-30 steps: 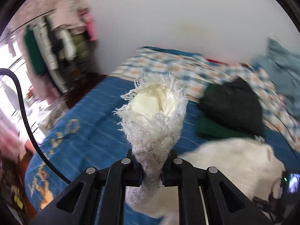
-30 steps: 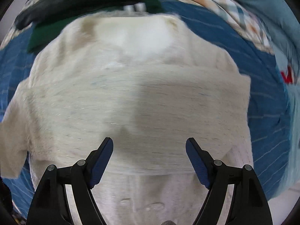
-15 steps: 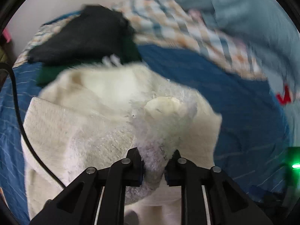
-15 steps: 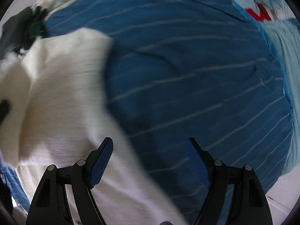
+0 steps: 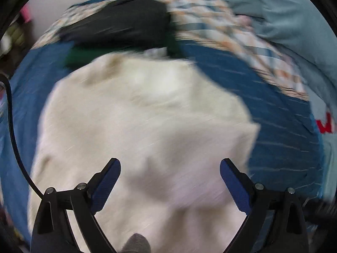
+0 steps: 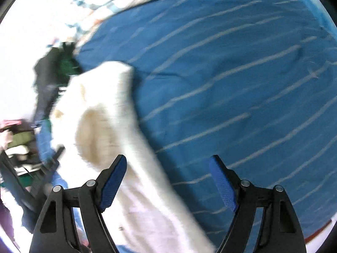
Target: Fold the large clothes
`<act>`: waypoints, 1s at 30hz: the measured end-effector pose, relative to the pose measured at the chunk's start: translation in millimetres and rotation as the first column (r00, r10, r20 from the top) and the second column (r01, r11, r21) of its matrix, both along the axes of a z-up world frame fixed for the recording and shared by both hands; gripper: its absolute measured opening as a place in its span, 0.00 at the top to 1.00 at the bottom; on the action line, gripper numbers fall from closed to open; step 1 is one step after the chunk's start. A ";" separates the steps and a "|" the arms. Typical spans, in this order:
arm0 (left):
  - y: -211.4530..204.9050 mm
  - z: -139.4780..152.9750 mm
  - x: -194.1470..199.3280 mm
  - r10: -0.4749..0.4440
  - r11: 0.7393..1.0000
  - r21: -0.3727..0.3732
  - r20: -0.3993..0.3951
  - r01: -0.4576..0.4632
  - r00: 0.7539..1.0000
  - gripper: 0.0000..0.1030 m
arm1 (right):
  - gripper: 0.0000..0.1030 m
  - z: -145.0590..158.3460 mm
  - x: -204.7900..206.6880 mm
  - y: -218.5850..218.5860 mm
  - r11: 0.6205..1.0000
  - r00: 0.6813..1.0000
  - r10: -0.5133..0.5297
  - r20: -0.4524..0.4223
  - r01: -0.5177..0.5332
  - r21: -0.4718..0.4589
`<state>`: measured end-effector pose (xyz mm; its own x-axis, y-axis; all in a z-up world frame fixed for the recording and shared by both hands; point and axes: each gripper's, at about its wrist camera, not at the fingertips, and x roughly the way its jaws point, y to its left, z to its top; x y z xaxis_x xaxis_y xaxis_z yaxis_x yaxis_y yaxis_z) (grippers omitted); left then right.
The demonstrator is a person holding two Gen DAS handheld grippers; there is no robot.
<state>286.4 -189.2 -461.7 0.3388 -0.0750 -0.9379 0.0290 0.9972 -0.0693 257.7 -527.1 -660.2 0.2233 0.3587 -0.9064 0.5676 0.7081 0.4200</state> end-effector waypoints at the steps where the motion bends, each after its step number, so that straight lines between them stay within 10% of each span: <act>1: 21.4 4.7 -11.7 0.034 0.999 0.018 -0.001 -0.034 0.999 0.06 | 0.20 1.9 8.5 6.2 0.999 1.000 0.018 0.021 -0.019 0.036; 9: 155.3 -45.7 -52.6 0.233 0.864 0.453 0.026 -0.220 0.972 0.06 | 0.23 -19.4 100.0 113.4 0.946 0.964 0.246 0.101 -0.261 0.191; 10: 172.4 -65.5 -52.8 0.259 0.840 0.488 0.021 -0.236 0.966 0.06 | 0.34 -24.7 107.8 123.1 0.939 0.959 0.264 0.108 -0.281 0.199; 11: 181.4 -74.7 -53.2 0.271 0.835 0.494 0.013 -0.241 0.963 0.06 | 0.93 -31.4 116.0 135.1 0.932 0.948 0.296 0.115 -0.313 0.184; 20: 212.7 -124.7 -59.7 0.319 0.861 0.424 -0.020 -0.281 0.948 0.00 | 0.93 9.7 135.4 144.4 0.906 0.923 0.373 0.095 -0.340 -0.253; 24: 219.5 -126.7 -51.8 0.339 0.877 0.363 0.000 -0.316 0.941 0.00 | 0.85 -28.3 136.9 140.8 0.906 0.927 0.369 -0.069 -0.375 -0.196; 30: 238.6 -118.2 -42.8 0.369 0.909 0.233 -0.063 -0.346 0.927 0.00 | 0.70 57.6 97.4 117.7 0.937 0.980 0.187 0.072 -0.155 -0.314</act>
